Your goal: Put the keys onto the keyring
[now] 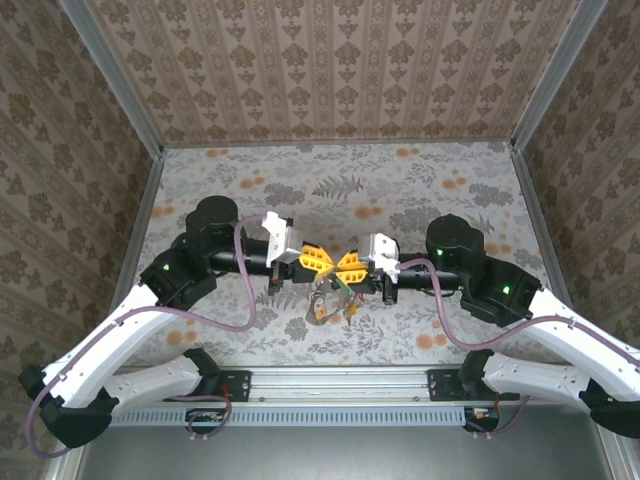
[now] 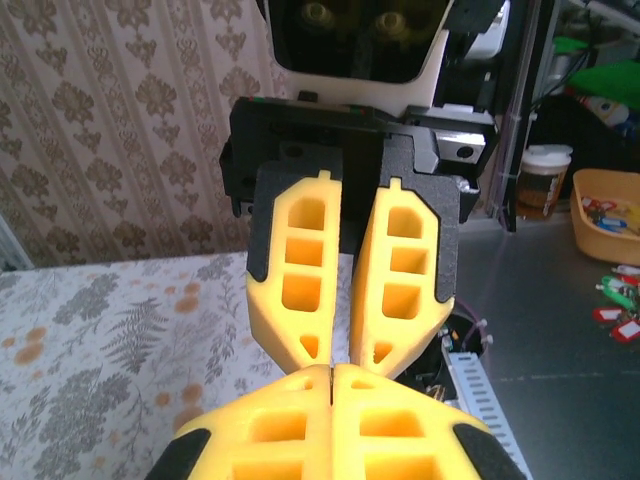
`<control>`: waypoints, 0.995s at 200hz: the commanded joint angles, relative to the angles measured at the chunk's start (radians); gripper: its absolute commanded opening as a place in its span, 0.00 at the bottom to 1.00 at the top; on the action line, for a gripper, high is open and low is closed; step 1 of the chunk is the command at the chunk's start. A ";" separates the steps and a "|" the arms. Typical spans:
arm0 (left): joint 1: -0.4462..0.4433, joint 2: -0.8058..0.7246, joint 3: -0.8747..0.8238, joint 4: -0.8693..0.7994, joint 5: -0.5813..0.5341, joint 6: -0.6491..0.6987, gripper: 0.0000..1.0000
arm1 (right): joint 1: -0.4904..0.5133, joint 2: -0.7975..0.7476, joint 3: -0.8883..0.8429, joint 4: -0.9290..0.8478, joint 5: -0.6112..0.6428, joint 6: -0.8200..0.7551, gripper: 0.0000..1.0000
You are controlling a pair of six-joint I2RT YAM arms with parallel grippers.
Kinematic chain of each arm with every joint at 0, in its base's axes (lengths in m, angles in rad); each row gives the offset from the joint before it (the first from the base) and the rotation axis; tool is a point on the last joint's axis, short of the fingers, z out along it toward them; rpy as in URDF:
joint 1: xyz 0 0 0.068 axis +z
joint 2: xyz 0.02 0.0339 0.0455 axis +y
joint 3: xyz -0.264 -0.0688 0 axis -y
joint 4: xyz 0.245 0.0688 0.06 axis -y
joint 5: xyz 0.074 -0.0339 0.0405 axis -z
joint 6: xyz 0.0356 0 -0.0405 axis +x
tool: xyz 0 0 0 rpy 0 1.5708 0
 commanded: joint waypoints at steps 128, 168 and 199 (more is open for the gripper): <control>0.007 -0.038 -0.041 0.177 0.066 -0.094 0.00 | 0.009 -0.028 -0.028 0.097 -0.036 0.035 0.19; 0.006 -0.031 -0.038 0.169 0.063 -0.086 0.00 | 0.010 -0.025 -0.030 0.103 -0.045 0.033 0.10; 0.006 -0.028 -0.015 0.120 0.033 -0.062 0.00 | 0.009 -0.008 -0.011 0.061 0.005 0.017 0.00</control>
